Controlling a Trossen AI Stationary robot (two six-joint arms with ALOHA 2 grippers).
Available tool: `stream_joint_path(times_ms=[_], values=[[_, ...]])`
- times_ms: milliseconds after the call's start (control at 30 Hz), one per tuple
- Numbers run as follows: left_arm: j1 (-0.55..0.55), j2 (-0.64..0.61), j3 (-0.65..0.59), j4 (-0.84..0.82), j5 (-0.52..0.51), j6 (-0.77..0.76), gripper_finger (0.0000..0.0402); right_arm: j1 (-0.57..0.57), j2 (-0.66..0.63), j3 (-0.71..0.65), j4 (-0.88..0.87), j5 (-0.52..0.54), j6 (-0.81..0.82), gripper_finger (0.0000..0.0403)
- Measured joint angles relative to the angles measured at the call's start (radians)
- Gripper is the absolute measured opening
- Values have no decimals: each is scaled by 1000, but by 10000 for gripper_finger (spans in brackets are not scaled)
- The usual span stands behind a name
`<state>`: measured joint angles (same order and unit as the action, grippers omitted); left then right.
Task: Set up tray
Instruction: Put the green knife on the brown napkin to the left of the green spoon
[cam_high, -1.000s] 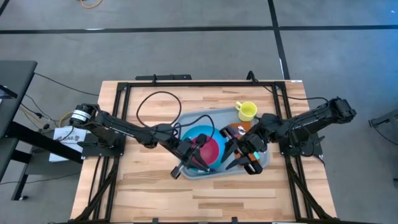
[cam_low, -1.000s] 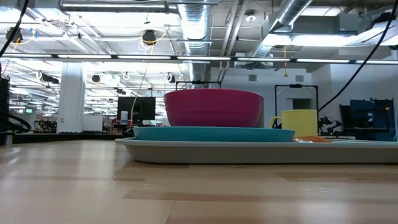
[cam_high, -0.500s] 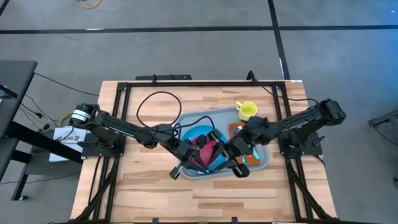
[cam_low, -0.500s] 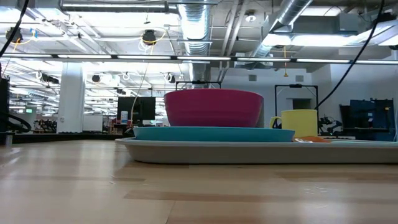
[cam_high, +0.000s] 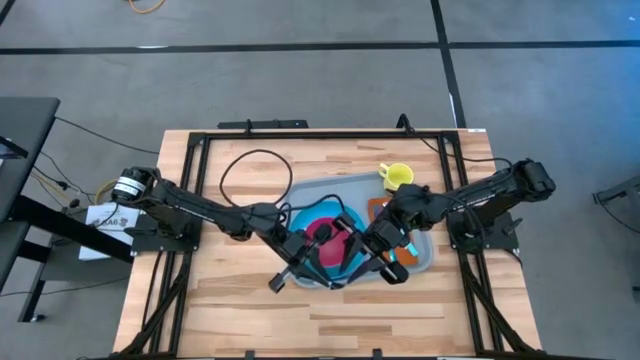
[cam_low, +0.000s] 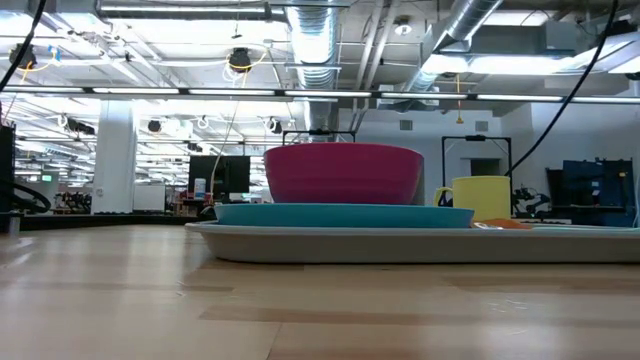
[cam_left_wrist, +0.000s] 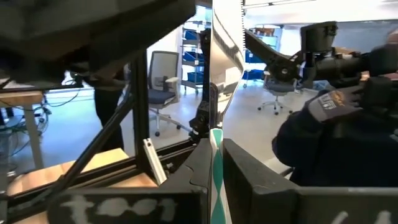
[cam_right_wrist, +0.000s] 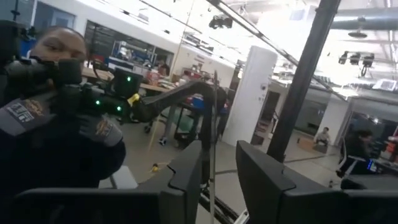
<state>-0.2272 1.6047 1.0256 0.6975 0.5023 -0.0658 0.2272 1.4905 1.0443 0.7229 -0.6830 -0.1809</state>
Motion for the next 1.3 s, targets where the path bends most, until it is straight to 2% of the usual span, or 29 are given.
stream_joint_path(times_ms=[267, 433, 567, 667, 933, 1300], values=[[23, 0, 0, -6, 43, -56, 4, -16, 0, 3, -21, 0, 0, 62], [37, 0, 0, -19, 95, -120, 4, -15, 0, 41, -145, -5, 29, 61], [45, 0, 0, -22, 144, -119, 4, -16, 0, 82, -204, -80, 43, 61], [46, 0, 0, -34, 144, -122, 4, -20, 0, 102, -224, -120, 44, 61], [65, 0, 0, -58, 139, -126, 4, -18, 28, 133, -225, -115, 49, 61], [79, 0, 0, -82, 140, -126, 4, -18, 85, 199, -223, -105, 181, 57]])
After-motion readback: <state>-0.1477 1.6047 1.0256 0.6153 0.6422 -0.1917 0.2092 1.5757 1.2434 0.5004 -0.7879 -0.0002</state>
